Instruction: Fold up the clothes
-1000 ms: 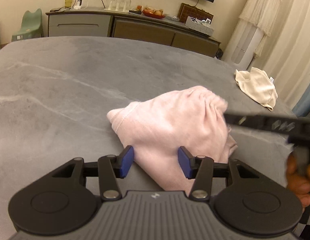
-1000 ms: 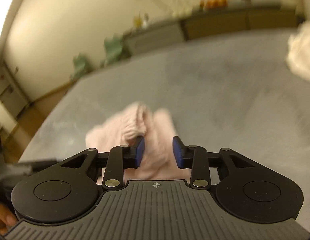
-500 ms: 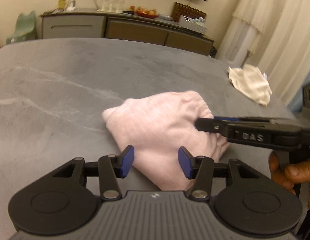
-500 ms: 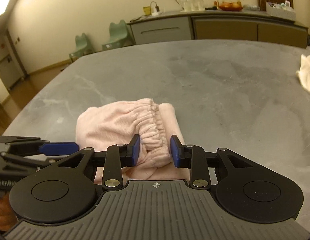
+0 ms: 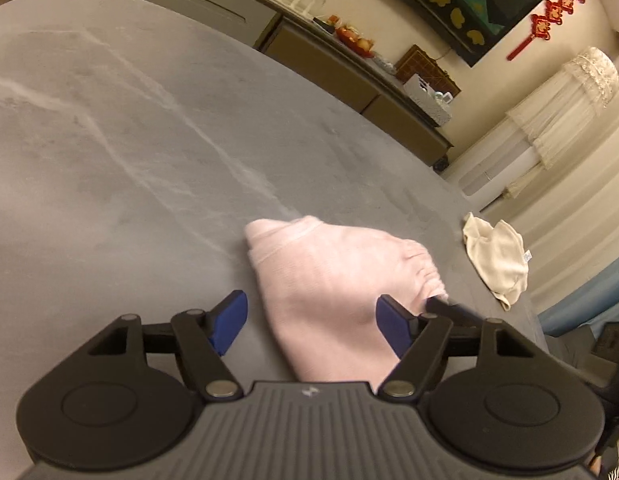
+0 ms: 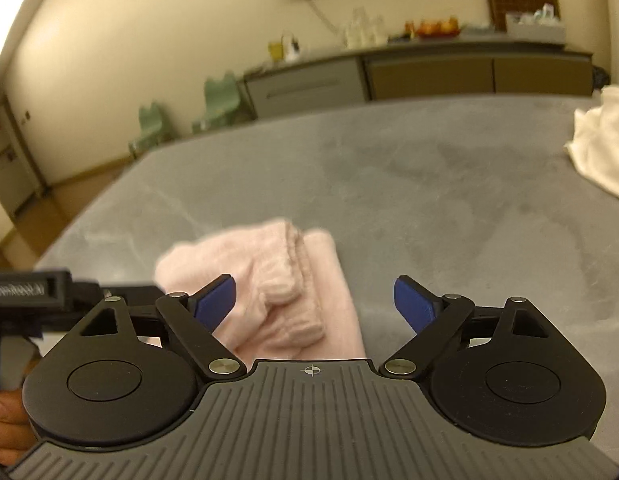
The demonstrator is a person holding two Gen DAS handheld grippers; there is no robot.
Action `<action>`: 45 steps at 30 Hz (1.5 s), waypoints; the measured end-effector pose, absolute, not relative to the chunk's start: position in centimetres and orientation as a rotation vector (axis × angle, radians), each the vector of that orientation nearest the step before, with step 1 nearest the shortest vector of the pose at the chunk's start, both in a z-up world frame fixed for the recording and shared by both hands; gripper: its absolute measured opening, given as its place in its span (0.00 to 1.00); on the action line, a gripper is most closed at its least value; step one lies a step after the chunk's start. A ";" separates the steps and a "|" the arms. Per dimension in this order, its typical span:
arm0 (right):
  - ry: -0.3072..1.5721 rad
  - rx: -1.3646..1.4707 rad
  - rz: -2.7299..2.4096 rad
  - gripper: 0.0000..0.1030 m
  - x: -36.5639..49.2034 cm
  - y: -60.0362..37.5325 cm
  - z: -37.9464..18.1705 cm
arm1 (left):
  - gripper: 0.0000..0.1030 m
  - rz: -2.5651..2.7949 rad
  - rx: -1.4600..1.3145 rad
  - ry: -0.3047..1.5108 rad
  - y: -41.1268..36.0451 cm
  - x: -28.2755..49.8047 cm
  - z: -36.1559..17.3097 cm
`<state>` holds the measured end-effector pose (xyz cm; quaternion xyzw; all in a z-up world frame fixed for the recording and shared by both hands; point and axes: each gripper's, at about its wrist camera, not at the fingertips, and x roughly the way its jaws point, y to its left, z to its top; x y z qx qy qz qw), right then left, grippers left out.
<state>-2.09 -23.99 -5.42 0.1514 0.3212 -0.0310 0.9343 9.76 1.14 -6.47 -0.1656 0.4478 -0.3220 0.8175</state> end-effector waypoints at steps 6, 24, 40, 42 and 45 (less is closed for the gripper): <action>0.691 0.429 0.056 0.33 0.2 -22.7 -5.3 | 0.15 -0.549 -0.349 0.894 2.2 8.9 -5.1; 0.696 -0.155 0.495 0.33 16.0 7.9 -3.3 | 0.17 0.162 -0.545 0.748 21.5 8.2 -2.6; 0.599 -0.115 0.497 0.49 10.4 7.0 -3.2 | 0.25 0.207 -0.445 0.789 21.5 7.8 -2.6; 0.651 -0.147 0.486 0.49 10.9 7.6 -4.9 | 0.25 0.213 -0.432 0.801 21.5 7.9 -2.9; 0.662 -0.129 0.486 0.49 11.0 7.3 -5.6 | 0.25 0.213 -0.425 0.809 21.4 7.6 -2.9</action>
